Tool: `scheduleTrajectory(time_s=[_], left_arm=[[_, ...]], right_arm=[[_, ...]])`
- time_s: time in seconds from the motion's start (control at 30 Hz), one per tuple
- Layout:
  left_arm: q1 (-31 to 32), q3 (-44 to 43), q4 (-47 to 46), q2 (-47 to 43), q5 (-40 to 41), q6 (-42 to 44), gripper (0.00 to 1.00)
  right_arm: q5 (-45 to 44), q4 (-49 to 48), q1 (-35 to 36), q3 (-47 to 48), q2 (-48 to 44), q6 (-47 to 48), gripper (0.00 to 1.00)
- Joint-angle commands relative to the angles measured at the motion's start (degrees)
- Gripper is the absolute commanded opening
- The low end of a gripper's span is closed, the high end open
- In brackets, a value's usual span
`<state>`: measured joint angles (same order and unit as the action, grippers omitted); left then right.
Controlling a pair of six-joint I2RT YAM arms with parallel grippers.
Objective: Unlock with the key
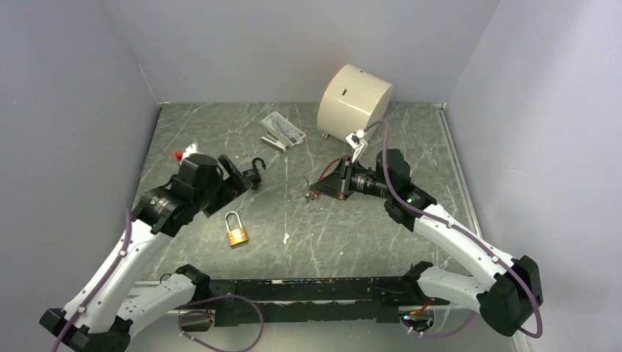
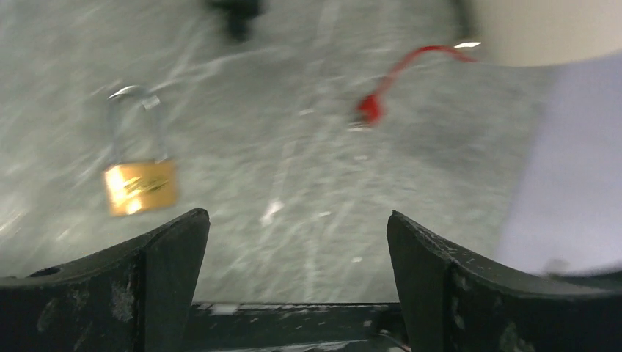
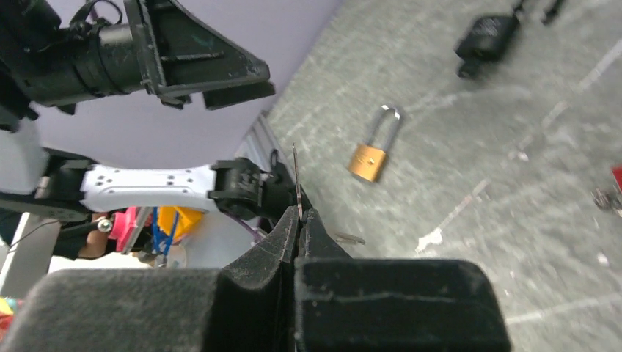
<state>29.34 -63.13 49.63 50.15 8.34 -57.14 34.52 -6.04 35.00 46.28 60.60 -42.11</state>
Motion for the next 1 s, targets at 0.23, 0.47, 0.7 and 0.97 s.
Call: scheduleTrajectory(time_s=[0.23,0.47,0.7,0.97], left_arm=[[-0.01,18.99,6.59,9.31,4.44,-3.54,0.92],[-0.01,19.44,1.53,21.16,4.55,-2.87,0.94],[0.01,19.2,-1.57,27.21,4.81,-2.9,0.91],[-0.01,19.88,-1.48,30.47,5.35,-4.95,0.75]], right_arm=[[-4.93,4.72,-0.17,-4.8,-2.53,3.84,0.0],[-1.9,3.66,-0.14,-5.31,-2.15,8.06,0.0],[-1.71,3.59,-0.18,-6.51,-2.63,8.65,0.0],[-1.84,3.93,-0.26,-5.94,-1.46,9.23,0.0]])
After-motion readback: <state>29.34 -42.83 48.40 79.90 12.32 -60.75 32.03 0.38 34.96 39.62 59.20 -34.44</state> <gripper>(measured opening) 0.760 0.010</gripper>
